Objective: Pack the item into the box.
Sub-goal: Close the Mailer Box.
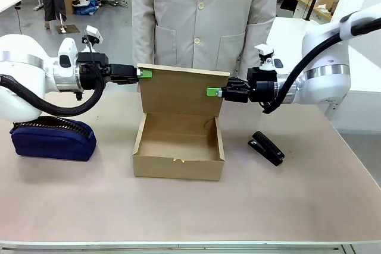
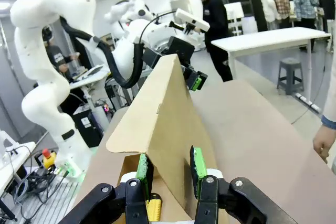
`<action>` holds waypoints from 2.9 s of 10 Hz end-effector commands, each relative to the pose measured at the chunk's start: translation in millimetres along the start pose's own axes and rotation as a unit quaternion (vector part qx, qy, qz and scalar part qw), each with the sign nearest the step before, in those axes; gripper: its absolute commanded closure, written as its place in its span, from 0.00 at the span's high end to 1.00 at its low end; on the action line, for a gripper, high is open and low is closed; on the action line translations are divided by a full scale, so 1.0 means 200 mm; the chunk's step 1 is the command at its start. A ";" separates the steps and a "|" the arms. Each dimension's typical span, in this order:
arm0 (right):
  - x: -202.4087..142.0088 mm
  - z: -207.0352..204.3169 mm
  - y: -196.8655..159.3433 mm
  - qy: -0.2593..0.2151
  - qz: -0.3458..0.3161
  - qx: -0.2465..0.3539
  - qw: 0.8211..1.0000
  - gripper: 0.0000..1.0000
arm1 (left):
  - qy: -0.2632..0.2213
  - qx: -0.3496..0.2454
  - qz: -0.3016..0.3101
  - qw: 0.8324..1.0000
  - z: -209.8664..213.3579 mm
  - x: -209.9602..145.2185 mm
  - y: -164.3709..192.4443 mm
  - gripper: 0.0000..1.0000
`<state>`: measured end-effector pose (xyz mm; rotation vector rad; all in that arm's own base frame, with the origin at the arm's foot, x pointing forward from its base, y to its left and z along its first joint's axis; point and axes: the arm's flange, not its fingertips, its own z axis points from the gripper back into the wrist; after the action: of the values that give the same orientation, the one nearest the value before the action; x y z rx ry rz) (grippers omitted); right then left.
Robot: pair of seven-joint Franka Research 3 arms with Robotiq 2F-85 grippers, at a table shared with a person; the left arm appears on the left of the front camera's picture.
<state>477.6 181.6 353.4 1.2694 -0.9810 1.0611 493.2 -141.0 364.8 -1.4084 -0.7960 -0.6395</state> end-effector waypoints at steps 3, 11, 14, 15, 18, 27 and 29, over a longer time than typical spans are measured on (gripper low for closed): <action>-0.08 -0.04 0.18 0.001 0.038 -0.038 0.999 0.41 | 0.027 0.045 0.012 0.999 0.00 -0.10 0.01 0.40; -0.09 0.02 0.16 0.003 0.077 -0.001 0.997 0.41 | 0.030 0.010 -0.023 0.999 0.00 -0.08 -0.01 0.40; -0.11 0.03 0.20 -0.016 0.195 -0.006 0.981 0.41 | 0.031 -0.007 -0.107 0.994 0.04 -0.16 -0.04 0.40; -0.13 0.03 0.21 -0.022 0.226 -0.011 0.974 0.41 | 0.026 -0.024 -0.138 0.990 0.04 -0.19 -0.05 0.40; -0.19 0.02 0.26 -0.018 0.296 -0.038 0.954 0.41 | 0.011 -0.071 -0.214 0.974 0.06 -0.25 -0.05 0.40; -0.40 0.06 0.29 0.039 0.262 -0.030 0.964 0.41 | 0.035 -0.089 -0.227 0.969 -0.10 -0.27 -0.05 0.40; -0.39 0.10 0.32 0.021 0.275 -0.036 0.961 0.41 | 0.054 -0.085 -0.240 0.966 -0.14 -0.28 -0.08 0.40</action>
<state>405.8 158.6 363.5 0.9649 -1.2998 1.4208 453.8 -169.6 327.0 -1.3627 -1.0020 -1.1431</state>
